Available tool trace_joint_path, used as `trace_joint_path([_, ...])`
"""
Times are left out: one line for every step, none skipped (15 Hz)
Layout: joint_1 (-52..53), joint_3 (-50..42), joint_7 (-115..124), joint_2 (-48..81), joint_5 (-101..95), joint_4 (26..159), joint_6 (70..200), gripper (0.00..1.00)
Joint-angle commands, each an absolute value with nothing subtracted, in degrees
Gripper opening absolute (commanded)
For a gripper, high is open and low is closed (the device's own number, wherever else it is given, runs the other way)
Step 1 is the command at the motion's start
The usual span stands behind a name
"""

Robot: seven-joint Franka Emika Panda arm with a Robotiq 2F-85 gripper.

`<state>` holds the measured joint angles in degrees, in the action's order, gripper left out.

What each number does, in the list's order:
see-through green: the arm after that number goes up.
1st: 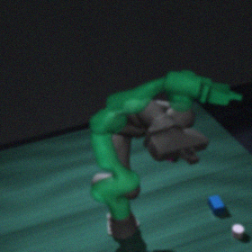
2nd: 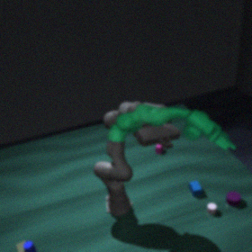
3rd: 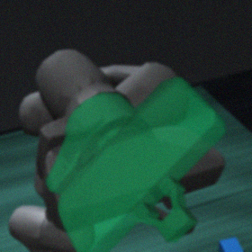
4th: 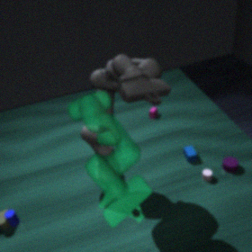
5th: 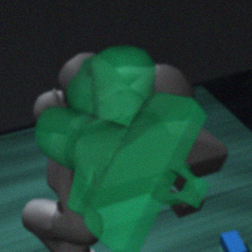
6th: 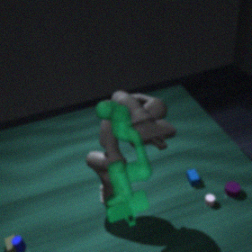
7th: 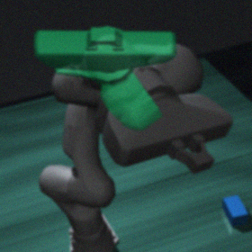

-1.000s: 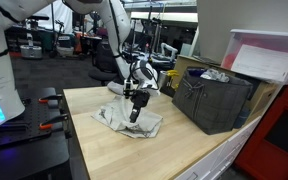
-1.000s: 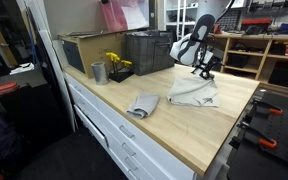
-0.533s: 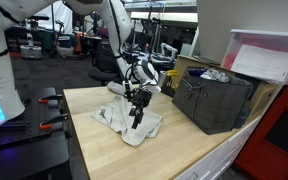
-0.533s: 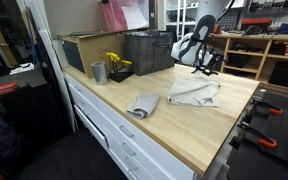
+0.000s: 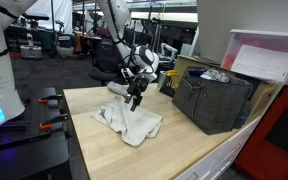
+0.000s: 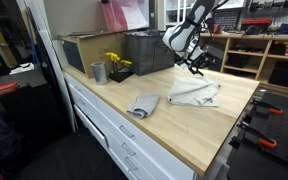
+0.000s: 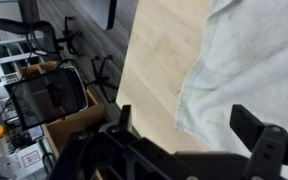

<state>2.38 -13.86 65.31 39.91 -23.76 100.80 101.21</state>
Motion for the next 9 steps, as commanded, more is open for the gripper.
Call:
trace_joint_path([0.6,-9.6,65.0,36.1,-15.8,106.4,107.6,1.0])
trace_joint_path([0.4,-8.6,64.6,36.5,-13.2,107.2,110.0,1.0])
trace_joint_path([0.2,-7.6,64.2,37.3,-10.5,107.8,112.8,1.0])
trace_joint_path([0.0,-6.8,63.5,37.7,-8.0,108.8,115.9,1.0])
trace_joint_path([-0.4,-6.0,62.6,38.4,-5.3,109.5,118.8,1.0])
trace_joint_path([-0.8,-5.4,61.2,38.7,-2.7,110.2,121.7,1.0])
trace_joint_path([-1.2,-4.8,59.7,38.9,-0.1,111.2,124.6,1.0])
trace_joint_path([-1.8,-4.2,57.6,38.9,2.5,112.4,127.6,1.0])
trace_joint_path([-2.5,-3.7,55.3,38.6,5.1,113.8,130.1,1.0])
